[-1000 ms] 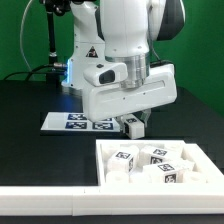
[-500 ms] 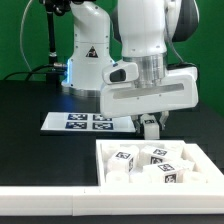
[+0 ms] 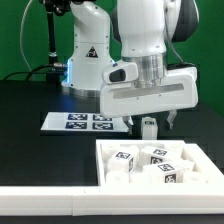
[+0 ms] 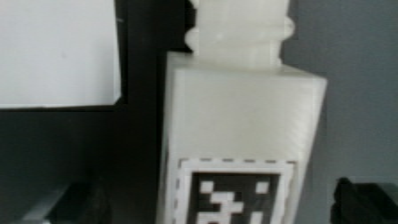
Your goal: Assemble one leg
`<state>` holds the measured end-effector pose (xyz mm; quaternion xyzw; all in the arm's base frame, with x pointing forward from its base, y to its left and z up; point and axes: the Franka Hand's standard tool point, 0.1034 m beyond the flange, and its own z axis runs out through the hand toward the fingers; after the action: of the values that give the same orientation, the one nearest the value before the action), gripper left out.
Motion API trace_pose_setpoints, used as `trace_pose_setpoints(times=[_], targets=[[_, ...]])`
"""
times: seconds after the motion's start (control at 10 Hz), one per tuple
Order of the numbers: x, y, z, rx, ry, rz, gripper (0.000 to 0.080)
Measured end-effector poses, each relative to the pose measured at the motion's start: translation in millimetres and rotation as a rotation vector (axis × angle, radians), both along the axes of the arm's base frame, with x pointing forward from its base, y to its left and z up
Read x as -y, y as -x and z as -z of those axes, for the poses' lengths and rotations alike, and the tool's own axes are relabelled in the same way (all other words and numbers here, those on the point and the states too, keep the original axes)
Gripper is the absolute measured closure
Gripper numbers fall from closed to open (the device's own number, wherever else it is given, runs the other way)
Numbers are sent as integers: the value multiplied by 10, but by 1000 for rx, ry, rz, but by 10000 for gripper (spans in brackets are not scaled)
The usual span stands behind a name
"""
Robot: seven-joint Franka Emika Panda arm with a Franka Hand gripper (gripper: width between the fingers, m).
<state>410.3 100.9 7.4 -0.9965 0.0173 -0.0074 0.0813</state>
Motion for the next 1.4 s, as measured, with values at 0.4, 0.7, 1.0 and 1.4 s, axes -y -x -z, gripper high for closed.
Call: trace_pose_setpoints(times=[0.4, 0.7, 1.0, 1.4], targets=[[-71, 27, -80, -125, -18, 49, 151], [-70, -109, -139, -339, -52, 107, 151], [-72, -58, -138, -503, -85, 88, 151], [-71, -186, -205, -860, -103, 111, 151]])
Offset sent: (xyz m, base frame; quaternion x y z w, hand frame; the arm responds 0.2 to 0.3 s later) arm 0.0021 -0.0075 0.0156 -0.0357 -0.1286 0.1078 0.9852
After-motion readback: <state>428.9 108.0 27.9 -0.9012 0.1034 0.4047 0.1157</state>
